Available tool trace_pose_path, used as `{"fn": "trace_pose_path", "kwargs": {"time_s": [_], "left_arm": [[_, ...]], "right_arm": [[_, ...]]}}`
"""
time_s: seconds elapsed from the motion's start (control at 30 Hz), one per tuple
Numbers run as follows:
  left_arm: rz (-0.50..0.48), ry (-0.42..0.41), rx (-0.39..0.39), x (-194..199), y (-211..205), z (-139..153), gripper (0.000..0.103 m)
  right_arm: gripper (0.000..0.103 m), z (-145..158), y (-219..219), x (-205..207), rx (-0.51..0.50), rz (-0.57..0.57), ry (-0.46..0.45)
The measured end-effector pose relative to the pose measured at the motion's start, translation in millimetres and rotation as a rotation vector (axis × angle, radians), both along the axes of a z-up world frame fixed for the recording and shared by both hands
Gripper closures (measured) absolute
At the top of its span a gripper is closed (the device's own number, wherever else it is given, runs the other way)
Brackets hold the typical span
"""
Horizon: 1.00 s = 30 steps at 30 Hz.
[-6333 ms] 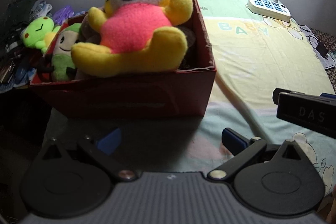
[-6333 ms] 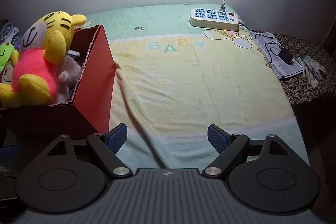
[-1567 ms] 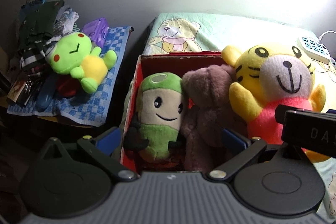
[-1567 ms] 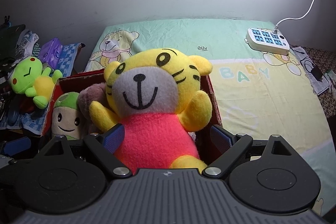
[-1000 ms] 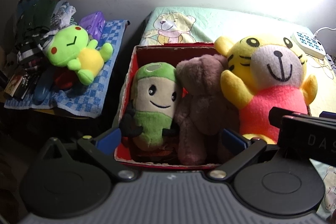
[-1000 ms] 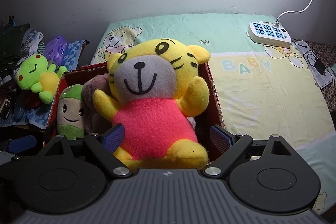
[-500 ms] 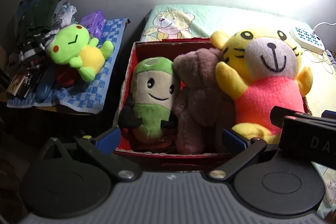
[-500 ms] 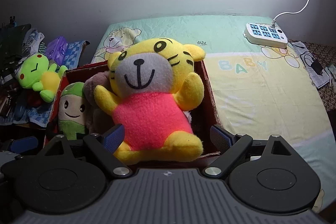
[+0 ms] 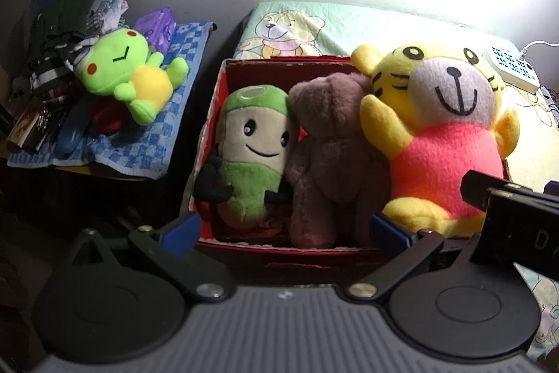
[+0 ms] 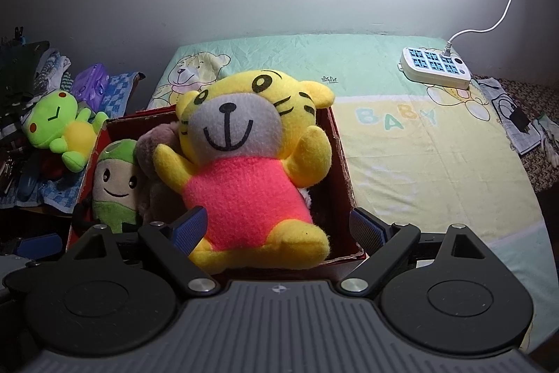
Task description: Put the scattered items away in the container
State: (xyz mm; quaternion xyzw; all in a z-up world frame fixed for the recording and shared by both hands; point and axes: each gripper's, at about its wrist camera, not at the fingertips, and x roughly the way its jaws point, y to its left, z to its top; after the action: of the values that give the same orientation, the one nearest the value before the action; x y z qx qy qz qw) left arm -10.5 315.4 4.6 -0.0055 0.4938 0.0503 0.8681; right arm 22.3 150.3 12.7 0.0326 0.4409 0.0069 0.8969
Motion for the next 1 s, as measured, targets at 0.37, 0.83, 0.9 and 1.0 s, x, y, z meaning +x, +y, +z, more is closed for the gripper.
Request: {"fn": "trace_pose_path", "kwargs": {"time_s": [0.37, 0.83, 0.9, 1.0], "left_arm": [[-0.002, -0.015, 0.01, -0.7, 1.1, -0.6, 0.001], [-0.008, -0.05, 0.011, 7.6, -0.2, -0.4, 0.001], [-0.009, -0.062, 0.011, 8.8, -0.6, -0.1, 0.001], [-0.007, -0.063, 0.006, 12.7, -0.4, -0.5, 0.001]], "right_arm": [[0.013, -1.1, 9.9, 4.2, -0.023, 0.03, 0.002], [0.013, -2.3, 6.9, 11.9, -0.025, 0.02, -0.004], [0.013, -2.6, 6.6, 14.3, -0.024, 0.018, -0.003], [0.013, -3.2, 6.2, 17.6, -0.022, 0.016, -0.001]]}}
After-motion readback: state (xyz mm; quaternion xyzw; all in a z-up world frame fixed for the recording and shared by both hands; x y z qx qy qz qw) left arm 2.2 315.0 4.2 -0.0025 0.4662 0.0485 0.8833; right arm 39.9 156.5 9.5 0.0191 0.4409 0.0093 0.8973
